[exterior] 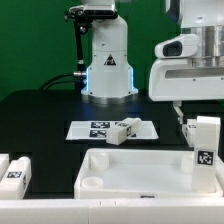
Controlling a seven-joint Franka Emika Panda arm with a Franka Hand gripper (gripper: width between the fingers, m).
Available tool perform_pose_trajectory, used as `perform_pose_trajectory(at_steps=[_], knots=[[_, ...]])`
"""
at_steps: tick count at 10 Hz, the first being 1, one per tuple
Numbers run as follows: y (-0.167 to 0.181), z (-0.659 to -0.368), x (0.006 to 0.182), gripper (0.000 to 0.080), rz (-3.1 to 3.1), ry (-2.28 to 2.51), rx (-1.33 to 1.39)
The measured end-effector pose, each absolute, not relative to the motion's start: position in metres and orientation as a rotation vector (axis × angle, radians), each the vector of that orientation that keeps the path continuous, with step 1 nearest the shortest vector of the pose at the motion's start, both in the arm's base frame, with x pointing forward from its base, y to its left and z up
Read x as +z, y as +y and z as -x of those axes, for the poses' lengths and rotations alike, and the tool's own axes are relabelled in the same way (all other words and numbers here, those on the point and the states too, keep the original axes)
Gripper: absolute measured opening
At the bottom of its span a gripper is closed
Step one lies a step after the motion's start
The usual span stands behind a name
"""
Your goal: Assemble desk
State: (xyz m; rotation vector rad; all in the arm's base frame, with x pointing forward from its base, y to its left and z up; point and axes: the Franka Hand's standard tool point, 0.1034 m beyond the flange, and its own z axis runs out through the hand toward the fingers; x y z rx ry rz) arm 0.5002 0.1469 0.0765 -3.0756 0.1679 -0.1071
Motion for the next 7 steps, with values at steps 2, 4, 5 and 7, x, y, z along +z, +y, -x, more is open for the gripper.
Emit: perform_pose_trajectory(at_steps=[2,4,5,7], knots=[[0.159,-0.481,0.068,0.0649,3.076,0.176,-0.063],[0.156,-0.437,0.049,0.0649,3.084,0.089,0.059],[0.151,-0.434,0.047,0.0649,3.083,0.073,0.093],[0.152,-0.436,0.048,0.0649,3.086,0.063,0.085]])
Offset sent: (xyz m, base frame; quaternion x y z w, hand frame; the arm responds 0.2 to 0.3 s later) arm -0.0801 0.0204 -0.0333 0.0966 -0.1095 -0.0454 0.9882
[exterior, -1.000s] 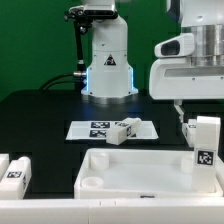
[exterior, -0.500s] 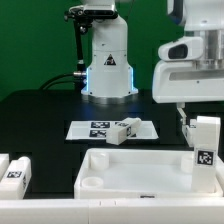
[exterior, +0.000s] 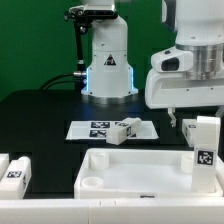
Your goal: Assemble desk
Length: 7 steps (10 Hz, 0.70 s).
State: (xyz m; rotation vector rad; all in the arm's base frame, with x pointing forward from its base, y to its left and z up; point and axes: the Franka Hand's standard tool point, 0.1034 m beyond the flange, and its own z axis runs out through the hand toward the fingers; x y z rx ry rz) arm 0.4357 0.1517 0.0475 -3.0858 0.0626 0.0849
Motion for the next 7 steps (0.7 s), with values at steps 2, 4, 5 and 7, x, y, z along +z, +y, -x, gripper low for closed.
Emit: perform_pose_trajectory(at_steps=[2,4,5,7], knots=[[0.153,-0.432,0.044,0.0649,3.086,0.093,0.096],[0.163,-0.414,0.021,0.0649,3.101,0.121,0.167],[0.164,-0.41,0.015,0.0649,3.109,0.116,0.172],[0.165,-0.404,0.008,0.0649,3.122,0.142,0.166]])
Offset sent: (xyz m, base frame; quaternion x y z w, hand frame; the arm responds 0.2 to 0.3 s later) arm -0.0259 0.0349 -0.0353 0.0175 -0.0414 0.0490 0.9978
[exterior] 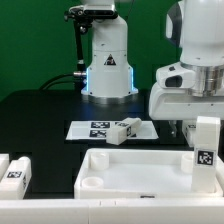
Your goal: Assemble desk
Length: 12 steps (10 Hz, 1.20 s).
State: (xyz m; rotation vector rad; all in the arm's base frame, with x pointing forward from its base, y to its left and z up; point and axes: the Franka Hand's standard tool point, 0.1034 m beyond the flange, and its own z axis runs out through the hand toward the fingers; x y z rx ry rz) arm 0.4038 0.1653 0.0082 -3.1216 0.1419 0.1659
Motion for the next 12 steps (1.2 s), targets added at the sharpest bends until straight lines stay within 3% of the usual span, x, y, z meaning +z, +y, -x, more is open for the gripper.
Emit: perform_pose_trajectory(at_steps=[1,4,6,9,12], knots=[[0.165,-0.405,0.008,0.0649,3.121,0.144,0.164],[0.164,-0.405,0.008,0.0284,3.121,0.148,0.163],[0.165,-0.407,0.01,0.0284,3.123,0.1,0.16],[0.172,-0.436,0.04,0.0284,3.046,-0.681,-0.025],[0.166,-0.439,0.04,0.0284,2.989,-0.982,-0.025]])
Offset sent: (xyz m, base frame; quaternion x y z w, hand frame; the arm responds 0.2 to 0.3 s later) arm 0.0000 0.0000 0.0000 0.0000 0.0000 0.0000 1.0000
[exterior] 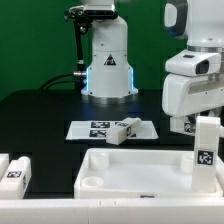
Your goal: Assemble desk
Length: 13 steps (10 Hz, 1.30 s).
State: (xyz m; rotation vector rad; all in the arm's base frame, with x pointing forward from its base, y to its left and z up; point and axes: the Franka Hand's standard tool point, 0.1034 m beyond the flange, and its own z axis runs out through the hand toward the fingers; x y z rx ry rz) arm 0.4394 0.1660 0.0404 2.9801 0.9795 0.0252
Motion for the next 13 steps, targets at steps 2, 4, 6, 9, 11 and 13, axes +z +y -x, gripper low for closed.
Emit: perform_pose_trajectory(at_steps=[2,4,6,9,11,13], knots=[[0.167,-0.447,0.041,0.0284,-2.748,1.46,0.076],[0.169,-0.448,0.042,0.0284,-2.557,1.757,0.112],[0.163,-0.447,0.041,0.0285,-2.439,1.882,0.119],[0.161,-0.446,0.041,0.0285,-2.178,2.14,0.087],[0.164,-0.435,0.038,0.0285,-1.747,2.477,0.011],[0.16,-0.433,0.036,0.0285,-1.52,2.606,-0.019]])
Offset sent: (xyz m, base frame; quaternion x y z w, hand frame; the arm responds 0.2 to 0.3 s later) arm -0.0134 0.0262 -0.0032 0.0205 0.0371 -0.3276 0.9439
